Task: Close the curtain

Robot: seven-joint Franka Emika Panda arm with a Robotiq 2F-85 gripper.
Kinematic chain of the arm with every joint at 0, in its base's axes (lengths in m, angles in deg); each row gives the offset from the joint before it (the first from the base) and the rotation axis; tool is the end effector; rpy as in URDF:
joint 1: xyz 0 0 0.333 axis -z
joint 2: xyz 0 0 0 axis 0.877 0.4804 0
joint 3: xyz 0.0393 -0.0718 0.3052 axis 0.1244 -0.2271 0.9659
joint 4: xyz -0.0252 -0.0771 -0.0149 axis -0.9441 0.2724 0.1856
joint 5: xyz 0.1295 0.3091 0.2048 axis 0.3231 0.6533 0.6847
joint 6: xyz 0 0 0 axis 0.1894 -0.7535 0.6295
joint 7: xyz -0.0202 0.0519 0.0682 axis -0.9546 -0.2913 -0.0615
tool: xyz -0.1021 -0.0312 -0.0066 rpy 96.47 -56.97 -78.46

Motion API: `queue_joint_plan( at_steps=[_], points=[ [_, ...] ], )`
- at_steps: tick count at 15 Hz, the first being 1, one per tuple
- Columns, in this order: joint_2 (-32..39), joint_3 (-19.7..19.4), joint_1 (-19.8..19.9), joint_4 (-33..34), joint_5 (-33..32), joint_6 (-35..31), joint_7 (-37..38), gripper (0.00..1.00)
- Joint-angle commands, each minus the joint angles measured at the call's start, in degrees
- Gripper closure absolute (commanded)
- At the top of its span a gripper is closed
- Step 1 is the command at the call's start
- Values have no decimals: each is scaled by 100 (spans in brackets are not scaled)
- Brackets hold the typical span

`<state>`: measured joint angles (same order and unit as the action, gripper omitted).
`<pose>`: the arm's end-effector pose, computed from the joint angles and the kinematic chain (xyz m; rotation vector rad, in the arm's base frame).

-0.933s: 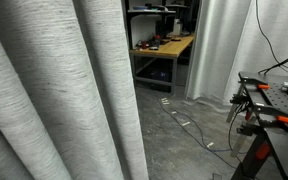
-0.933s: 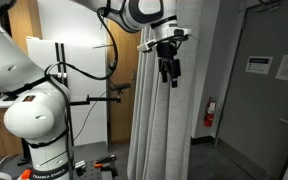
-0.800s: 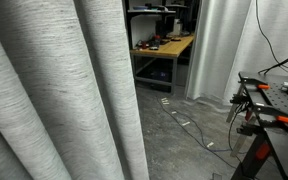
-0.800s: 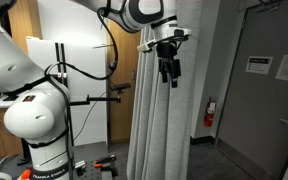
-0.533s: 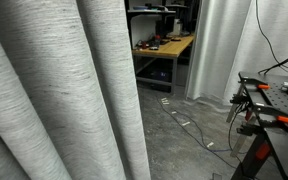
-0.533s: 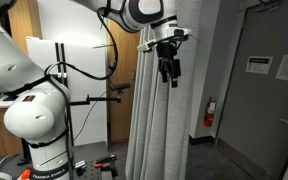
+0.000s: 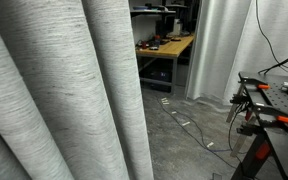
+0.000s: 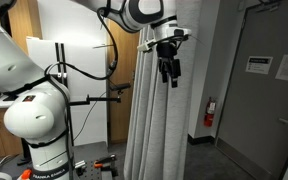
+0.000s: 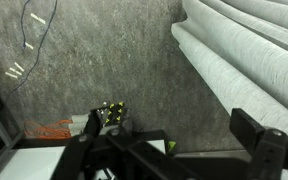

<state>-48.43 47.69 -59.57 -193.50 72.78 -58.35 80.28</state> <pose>0.3958 0.0012 0.5451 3.0858 -0.2093 0.3275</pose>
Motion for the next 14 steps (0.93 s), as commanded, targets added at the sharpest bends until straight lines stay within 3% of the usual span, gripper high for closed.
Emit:
queue_joint_plan(
  at_steps=[1,14],
  points=[
    [3,5,7,10,4,10,-5,0],
    [23,-14,-44,-53,65,-35,-78,0]
  ],
)
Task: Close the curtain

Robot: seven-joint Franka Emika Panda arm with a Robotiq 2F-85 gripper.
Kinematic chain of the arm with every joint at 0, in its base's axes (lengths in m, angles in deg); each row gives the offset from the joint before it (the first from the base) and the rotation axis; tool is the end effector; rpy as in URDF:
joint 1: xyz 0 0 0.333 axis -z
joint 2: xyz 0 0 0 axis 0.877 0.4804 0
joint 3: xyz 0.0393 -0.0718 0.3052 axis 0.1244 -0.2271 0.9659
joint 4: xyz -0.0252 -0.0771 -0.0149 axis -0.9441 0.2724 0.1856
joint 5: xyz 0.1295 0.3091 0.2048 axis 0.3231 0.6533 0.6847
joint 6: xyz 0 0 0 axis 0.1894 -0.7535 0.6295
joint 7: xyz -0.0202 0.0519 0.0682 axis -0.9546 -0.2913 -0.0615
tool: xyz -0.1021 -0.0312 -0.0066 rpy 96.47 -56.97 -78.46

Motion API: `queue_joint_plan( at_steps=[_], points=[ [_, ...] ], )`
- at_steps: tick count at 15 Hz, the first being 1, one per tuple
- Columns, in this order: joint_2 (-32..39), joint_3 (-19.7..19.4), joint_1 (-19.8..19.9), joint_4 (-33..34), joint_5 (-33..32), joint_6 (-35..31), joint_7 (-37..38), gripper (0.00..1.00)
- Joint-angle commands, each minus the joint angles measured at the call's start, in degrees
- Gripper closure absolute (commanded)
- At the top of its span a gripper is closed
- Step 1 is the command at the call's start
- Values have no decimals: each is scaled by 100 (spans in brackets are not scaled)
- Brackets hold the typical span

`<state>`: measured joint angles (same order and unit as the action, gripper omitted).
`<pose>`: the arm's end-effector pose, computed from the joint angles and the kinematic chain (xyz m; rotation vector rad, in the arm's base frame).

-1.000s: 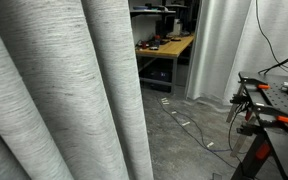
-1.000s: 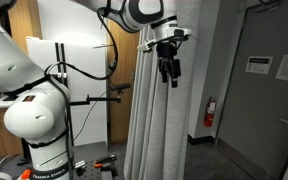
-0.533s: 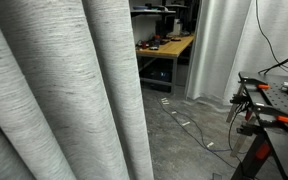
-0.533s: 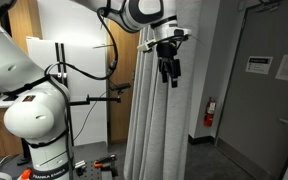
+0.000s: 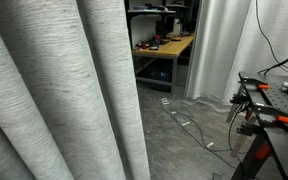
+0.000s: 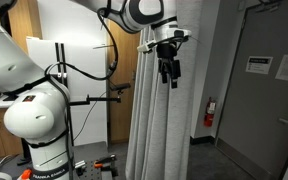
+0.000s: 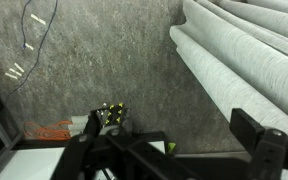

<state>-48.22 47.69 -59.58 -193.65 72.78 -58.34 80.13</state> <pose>0.3963 0.0012 0.5423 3.0866 -0.2049 0.3174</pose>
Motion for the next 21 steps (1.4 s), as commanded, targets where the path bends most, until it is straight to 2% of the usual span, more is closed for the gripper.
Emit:
queue_joint_plan(
  at_steps=[1,8,11,16,19,21],
  points=[
    [25,-15,-75,-66,99,-80,-94,0],
    [560,22,-523,-223,621,-391,-410,0],
    [929,155,-665,-288,810,-982,-371,0],
    [1509,325,-735,-255,752,-2272,-368,0],
    [1790,336,-815,-202,848,-2943,-476,0],
    [1955,283,-961,-120,1082,-3159,-695,0]
  ],
)
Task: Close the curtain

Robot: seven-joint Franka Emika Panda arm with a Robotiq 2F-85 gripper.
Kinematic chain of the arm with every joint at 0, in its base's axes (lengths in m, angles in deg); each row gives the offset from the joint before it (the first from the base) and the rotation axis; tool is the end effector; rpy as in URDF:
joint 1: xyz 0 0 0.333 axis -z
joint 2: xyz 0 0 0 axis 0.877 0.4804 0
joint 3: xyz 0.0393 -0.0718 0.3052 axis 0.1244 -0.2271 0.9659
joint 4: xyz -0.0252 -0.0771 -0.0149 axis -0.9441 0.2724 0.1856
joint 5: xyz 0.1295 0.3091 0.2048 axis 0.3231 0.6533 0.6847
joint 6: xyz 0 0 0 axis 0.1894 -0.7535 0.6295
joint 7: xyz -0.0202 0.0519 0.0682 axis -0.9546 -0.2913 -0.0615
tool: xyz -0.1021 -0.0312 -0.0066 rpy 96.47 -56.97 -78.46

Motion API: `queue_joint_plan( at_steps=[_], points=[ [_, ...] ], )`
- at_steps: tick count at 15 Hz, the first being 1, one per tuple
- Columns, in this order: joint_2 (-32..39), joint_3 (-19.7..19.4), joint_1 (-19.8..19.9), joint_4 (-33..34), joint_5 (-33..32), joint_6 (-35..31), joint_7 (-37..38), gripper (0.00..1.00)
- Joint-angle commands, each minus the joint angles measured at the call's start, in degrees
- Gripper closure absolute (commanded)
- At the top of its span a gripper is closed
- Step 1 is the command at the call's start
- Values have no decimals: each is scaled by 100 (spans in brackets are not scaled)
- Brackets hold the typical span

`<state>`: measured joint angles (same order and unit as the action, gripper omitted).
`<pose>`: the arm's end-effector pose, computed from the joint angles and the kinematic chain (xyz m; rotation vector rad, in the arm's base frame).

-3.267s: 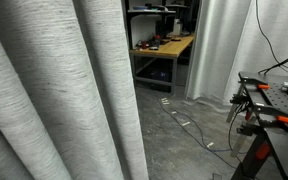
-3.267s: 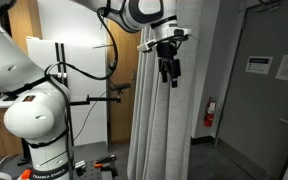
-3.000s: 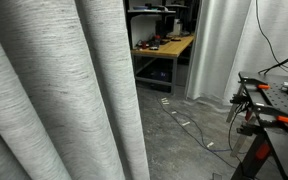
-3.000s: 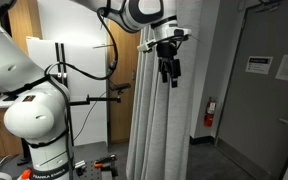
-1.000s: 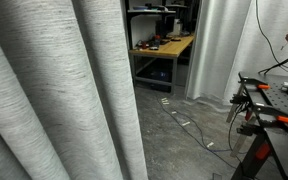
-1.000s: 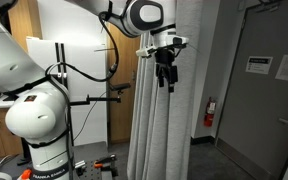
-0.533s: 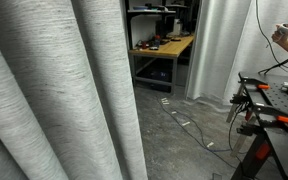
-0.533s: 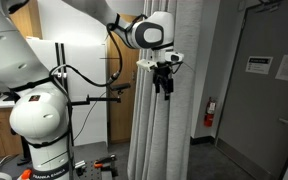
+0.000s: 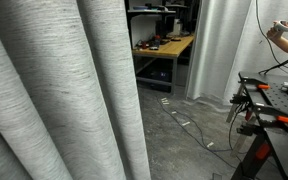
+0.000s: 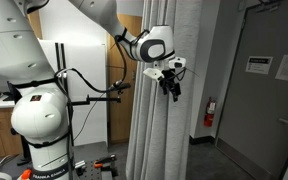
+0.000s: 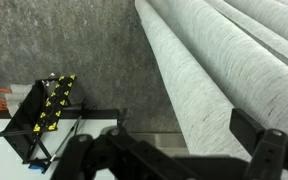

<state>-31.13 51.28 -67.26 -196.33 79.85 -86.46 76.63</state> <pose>0.4663 0.0950 0.4433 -3.0082 -0.0809 -0.5138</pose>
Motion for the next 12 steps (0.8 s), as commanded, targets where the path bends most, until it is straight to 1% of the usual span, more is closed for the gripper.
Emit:
queue_joint_plan(
  at_steps=[1,2,4,6,7,8,12],
  points=[
    [317,-91,-264,199,528,-427,-460,0],
    [380,-113,-336,233,711,-485,-612,0],
    [526,-166,-518,398,1218,-378,-1023,0],
    [758,-194,-588,673,1601,-96,-1343,0],
    [843,-188,-555,781,1659,93,-1380,0],
    [558,-32,-446,414,1361,-221,-1076,0],
    [804,-40,-424,652,1469,-52,-1198,0]
  ],
)
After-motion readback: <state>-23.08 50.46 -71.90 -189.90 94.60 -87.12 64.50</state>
